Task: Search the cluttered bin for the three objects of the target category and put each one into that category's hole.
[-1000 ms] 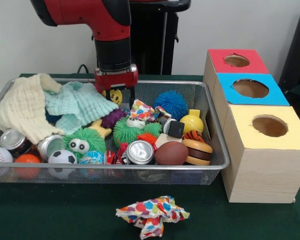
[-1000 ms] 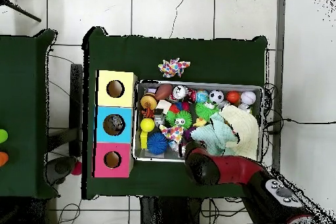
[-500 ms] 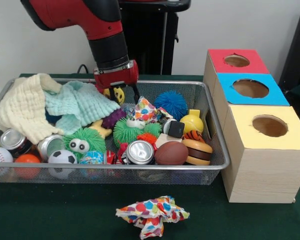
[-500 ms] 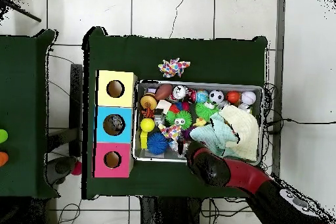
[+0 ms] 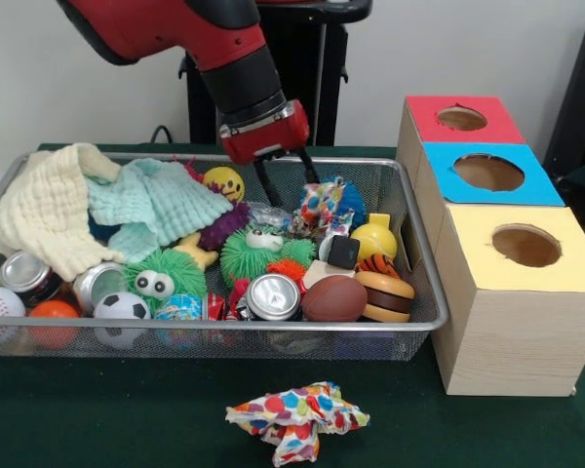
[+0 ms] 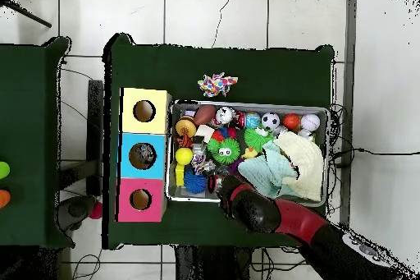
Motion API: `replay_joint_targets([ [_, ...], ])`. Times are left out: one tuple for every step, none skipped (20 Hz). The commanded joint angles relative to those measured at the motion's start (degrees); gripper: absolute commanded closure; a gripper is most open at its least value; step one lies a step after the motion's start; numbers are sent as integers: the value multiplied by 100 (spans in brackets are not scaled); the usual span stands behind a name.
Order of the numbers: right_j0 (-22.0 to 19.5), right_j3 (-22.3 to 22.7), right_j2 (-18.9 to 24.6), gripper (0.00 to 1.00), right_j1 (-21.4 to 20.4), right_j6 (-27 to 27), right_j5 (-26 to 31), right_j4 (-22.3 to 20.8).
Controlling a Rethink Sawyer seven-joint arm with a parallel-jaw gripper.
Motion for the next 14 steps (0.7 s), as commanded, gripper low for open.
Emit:
replay_joint_targets([
  [472, -134, 11, 0, -401, 846, -45, 70],
  [774, -338, -418, 0, -549, 510, 103, -263],
  [893, -433, -593, 0, -589, 388, 110, -412],
  [1066, -567, -823, 0, -642, 235, 116, -609],
  [1157, -639, -944, 0, -669, 147, 173, -712],
  [1333, -765, -1155, 0, -712, 10, 292, -883],
  [1427, -855, -1273, 0, -732, -64, 340, -1005],
  [1738, -1070, -1601, 0, -775, -240, 515, -1293],
  [1841, -1188, -1703, 0, -763, -313, 579, -1447],
  [2012, -1330, -1858, 0, -734, -396, 607, -1681],
  [2068, -1377, -1926, 0, -716, -338, 535, -1774],
  [2125, -1425, -1993, 0, -697, -280, 463, -1867],
  [2143, -1423, -2027, 0, -692, -161, 368, -1899],
  [2172, -1428, -2099, 0, -667, -1, 210, -1917],
])
